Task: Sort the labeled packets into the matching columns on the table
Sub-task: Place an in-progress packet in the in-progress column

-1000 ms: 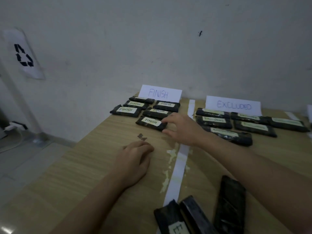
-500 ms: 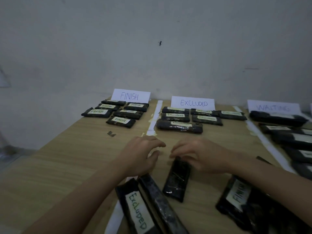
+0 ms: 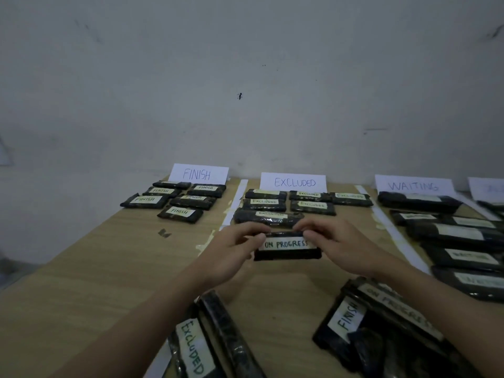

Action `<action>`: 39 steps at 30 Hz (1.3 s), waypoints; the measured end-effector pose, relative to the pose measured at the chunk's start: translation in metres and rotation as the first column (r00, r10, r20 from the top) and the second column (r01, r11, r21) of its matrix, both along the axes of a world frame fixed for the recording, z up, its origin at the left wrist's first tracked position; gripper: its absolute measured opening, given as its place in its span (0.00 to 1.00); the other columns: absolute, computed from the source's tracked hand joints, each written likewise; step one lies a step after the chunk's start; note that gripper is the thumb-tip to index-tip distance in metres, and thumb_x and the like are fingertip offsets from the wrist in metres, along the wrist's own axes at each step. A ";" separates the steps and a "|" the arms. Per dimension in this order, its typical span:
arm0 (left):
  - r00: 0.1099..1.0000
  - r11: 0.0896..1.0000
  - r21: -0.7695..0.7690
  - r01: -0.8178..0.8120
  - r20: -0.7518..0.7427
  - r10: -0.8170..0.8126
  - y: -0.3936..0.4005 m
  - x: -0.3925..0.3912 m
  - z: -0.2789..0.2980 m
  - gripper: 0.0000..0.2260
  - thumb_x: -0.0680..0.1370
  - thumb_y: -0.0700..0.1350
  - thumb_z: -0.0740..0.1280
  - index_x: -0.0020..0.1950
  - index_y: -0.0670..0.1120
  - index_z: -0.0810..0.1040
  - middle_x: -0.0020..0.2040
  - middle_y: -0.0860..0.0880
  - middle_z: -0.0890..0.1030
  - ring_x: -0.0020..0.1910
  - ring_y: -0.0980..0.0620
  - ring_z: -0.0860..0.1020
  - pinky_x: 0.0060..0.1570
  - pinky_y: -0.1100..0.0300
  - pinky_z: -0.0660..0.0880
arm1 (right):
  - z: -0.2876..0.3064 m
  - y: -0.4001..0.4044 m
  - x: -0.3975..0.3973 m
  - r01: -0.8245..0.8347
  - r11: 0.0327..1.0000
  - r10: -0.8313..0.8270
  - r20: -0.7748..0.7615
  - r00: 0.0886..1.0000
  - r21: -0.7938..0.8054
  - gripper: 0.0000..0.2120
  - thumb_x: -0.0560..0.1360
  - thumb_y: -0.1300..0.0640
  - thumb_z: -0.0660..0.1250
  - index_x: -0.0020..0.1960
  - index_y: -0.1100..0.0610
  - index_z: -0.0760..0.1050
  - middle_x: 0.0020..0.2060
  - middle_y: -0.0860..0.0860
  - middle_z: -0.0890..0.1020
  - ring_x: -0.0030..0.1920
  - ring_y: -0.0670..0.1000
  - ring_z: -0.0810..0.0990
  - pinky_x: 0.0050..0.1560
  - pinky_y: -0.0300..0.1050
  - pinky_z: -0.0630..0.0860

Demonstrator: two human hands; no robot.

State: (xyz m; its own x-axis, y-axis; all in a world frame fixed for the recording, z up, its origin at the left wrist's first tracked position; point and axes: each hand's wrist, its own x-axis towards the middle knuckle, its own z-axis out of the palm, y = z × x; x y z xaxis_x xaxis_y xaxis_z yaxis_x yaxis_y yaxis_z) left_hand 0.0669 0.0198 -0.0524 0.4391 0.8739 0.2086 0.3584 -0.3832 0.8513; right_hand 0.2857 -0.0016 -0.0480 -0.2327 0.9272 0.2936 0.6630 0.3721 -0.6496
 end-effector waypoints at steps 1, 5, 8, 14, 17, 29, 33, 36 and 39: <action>0.995 0.998 -0.059 -0.004 0.095 0.009 0.000 0.004 0.002 0.09 0.78 0.41 0.62 0.55 0.50 0.78 0.51 0.50 0.81 0.47 0.57 0.78 0.46 0.65 0.77 | 0.001 -0.002 0.003 0.043 0.999 -0.046 -0.127 0.991 -0.024 0.07 0.77 0.58 0.61 0.51 0.50 0.77 0.45 0.47 0.81 0.46 0.44 0.79 0.46 0.42 0.76; 0.935 0.976 -0.216 0.030 0.350 0.049 0.001 0.021 0.012 0.09 0.78 0.37 0.62 0.51 0.48 0.79 0.49 0.45 0.79 0.46 0.52 0.77 0.46 0.57 0.80 | 0.006 -0.008 0.008 0.143 0.981 -0.189 -0.505 0.842 -0.129 0.04 0.75 0.57 0.65 0.49 0.53 0.77 0.45 0.54 0.83 0.43 0.51 0.81 0.43 0.45 0.79; 0.891 0.960 -0.268 0.085 0.453 0.047 0.002 0.029 0.015 0.09 0.78 0.36 0.62 0.54 0.44 0.79 0.47 0.47 0.79 0.45 0.53 0.77 0.42 0.59 0.81 | 0.008 -0.010 0.013 0.180 0.976 -0.216 -0.570 0.792 -0.120 0.03 0.74 0.55 0.66 0.47 0.52 0.78 0.41 0.50 0.84 0.41 0.47 0.80 0.46 0.46 0.77; 0.858 0.943 -0.299 0.147 0.512 0.028 0.006 0.040 0.013 0.10 0.78 0.36 0.61 0.54 0.45 0.79 0.49 0.47 0.80 0.47 0.52 0.78 0.41 0.60 0.80 | 0.007 -0.012 0.024 0.189 0.979 -0.201 -0.564 0.801 -0.080 0.03 0.74 0.56 0.66 0.46 0.53 0.78 0.40 0.49 0.83 0.42 0.45 0.80 0.46 0.42 0.76; 0.893 0.958 -0.267 0.106 0.449 0.026 0.008 0.047 0.011 0.10 0.78 0.36 0.61 0.52 0.47 0.80 0.50 0.45 0.81 0.48 0.51 0.79 0.41 0.60 0.80 | 0.004 -0.015 0.028 0.288 0.936 -0.248 -0.204 0.947 0.202 0.03 0.75 0.58 0.66 0.48 0.53 0.76 0.45 0.46 0.80 0.46 0.45 0.78 0.45 0.32 0.74; 0.924 0.974 -0.090 0.206 0.346 -0.163 -0.001 0.144 0.034 0.10 0.78 0.36 0.61 0.50 0.48 0.79 0.52 0.41 0.78 0.48 0.50 0.79 0.40 0.61 0.80 | 0.006 -0.054 0.083 0.161 0.695 -0.593 0.433 0.679 0.700 0.24 0.60 0.54 0.79 0.54 0.60 0.78 0.50 0.57 0.82 0.49 0.57 0.81 0.49 0.49 0.78; 0.908 0.950 -0.029 0.311 0.304 -0.288 -0.018 0.203 0.042 0.09 0.78 0.37 0.61 0.53 0.46 0.78 0.51 0.44 0.79 0.46 0.52 0.79 0.41 0.63 0.80 | 0.013 -0.084 0.127 0.214 0.680 -0.650 0.442 0.619 0.701 0.23 0.59 0.56 0.79 0.52 0.61 0.79 0.47 0.56 0.83 0.46 0.56 0.82 0.45 0.46 0.79; 0.894 0.926 0.004 0.378 0.260 -0.366 -0.032 0.252 0.047 0.09 0.78 0.37 0.61 0.56 0.44 0.78 0.53 0.46 0.79 0.45 0.54 0.79 0.39 0.66 0.79 | 0.017 -0.108 0.168 0.283 0.665 -0.702 0.451 0.551 0.691 0.24 0.60 0.59 0.79 0.54 0.62 0.79 0.48 0.57 0.82 0.47 0.57 0.82 0.43 0.46 0.79; 0.883 0.892 0.093 0.442 0.131 -0.451 -0.043 0.299 0.049 0.11 0.78 0.39 0.62 0.59 0.45 0.76 0.53 0.48 0.79 0.49 0.51 0.80 0.49 0.59 0.79 | 0.018 -0.131 0.210 0.343 0.658 -0.729 0.453 0.513 0.671 0.25 0.60 0.61 0.78 0.55 0.63 0.78 0.50 0.58 0.82 0.49 0.58 0.82 0.42 0.46 0.79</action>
State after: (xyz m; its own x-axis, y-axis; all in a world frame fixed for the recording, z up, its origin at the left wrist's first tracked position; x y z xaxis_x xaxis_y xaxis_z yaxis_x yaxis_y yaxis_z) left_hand 0.3655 -0.0235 -0.0032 0.7406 0.5770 0.3443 0.0123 -0.5240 0.8517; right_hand 0.4952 -0.1322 -0.0299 -0.0319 0.7241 0.6890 0.9790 -0.1164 0.1676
